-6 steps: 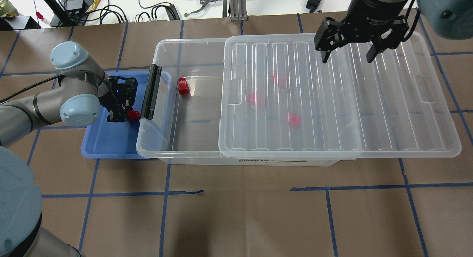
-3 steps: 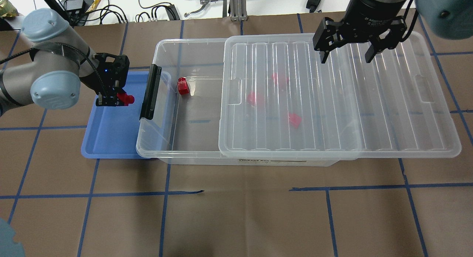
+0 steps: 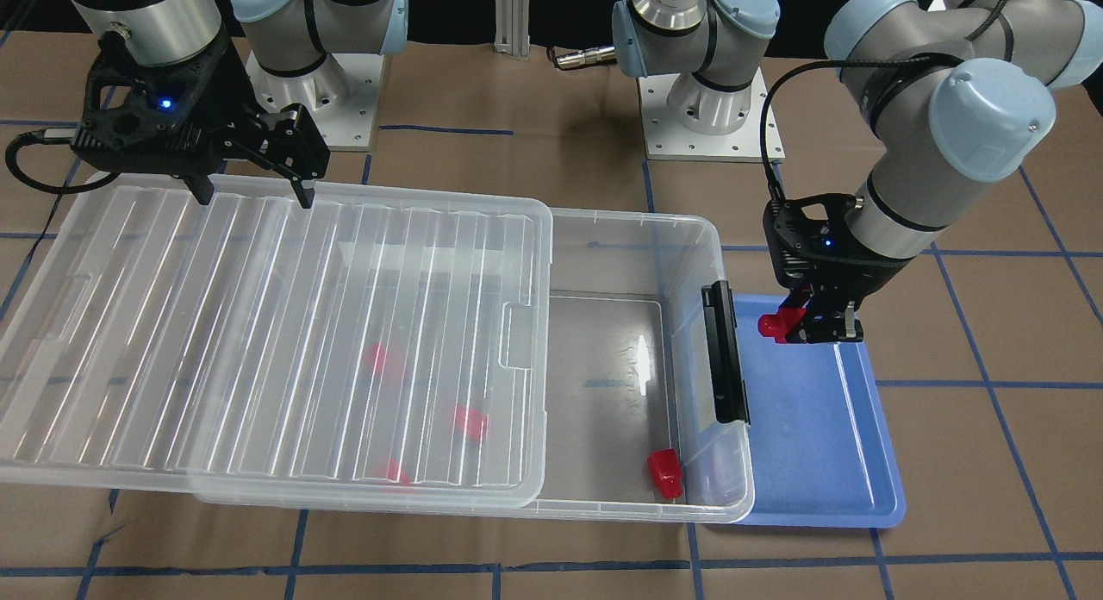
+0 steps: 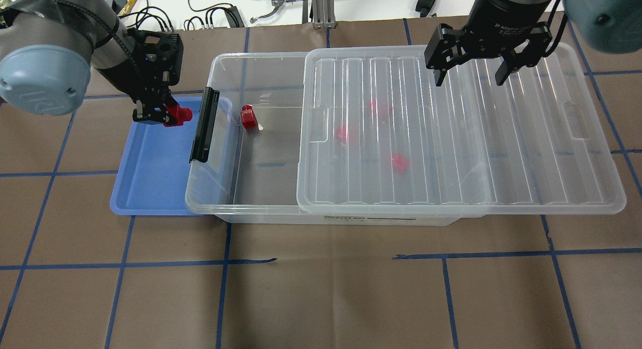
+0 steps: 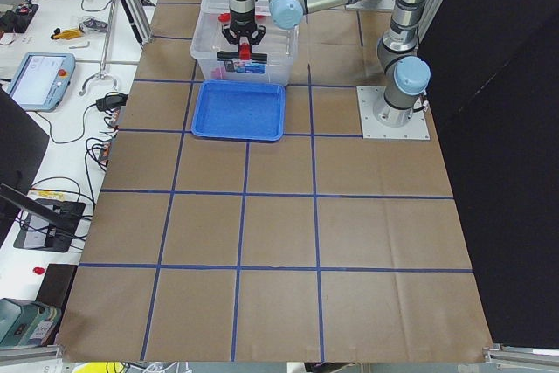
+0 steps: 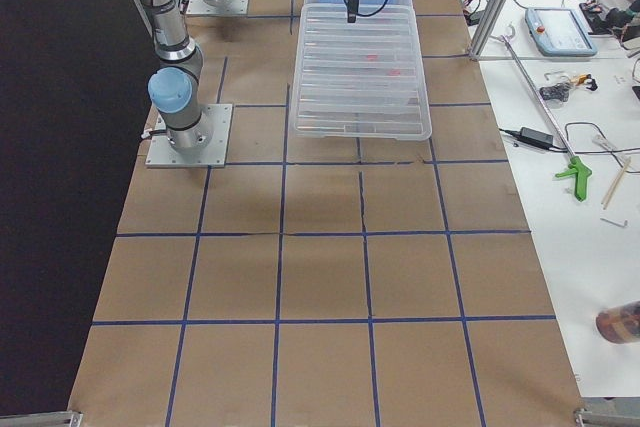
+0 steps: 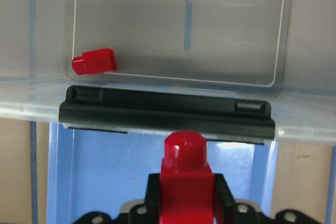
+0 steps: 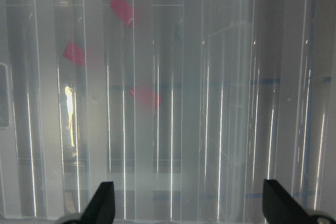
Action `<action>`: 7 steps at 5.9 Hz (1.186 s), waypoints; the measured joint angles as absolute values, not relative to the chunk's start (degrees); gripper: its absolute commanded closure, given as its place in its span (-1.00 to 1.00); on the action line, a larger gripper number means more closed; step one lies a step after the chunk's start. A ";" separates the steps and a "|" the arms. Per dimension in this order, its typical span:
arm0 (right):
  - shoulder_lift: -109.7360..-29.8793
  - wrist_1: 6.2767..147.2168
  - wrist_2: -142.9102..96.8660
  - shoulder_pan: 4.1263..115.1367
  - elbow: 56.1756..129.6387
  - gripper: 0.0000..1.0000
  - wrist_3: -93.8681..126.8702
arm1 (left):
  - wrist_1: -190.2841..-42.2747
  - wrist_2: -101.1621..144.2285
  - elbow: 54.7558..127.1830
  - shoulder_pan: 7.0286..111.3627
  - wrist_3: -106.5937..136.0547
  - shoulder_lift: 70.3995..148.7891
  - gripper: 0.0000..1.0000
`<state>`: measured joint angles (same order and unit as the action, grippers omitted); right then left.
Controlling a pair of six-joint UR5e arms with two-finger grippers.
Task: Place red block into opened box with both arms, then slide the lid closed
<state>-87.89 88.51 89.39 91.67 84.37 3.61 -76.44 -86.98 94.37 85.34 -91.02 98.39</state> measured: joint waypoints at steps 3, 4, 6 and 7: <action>-87.89 88.51 89.38 91.67 84.45 -1.00 3.60 | -67.43 -86.90 95.14 95.45 -76.78 104.94 0.81; -87.89 88.51 89.39 91.67 84.46 -1.00 3.60 | -63.97 -86.80 96.86 96.28 -76.21 107.06 0.78; -87.89 88.51 89.38 91.67 84.46 -1.00 3.60 | -55.73 -86.78 102.10 96.57 -76.19 110.82 0.68; -87.89 88.51 89.39 91.65 84.50 -1.00 3.60 | -54.43 -86.82 102.95 96.62 -76.28 112.75 0.41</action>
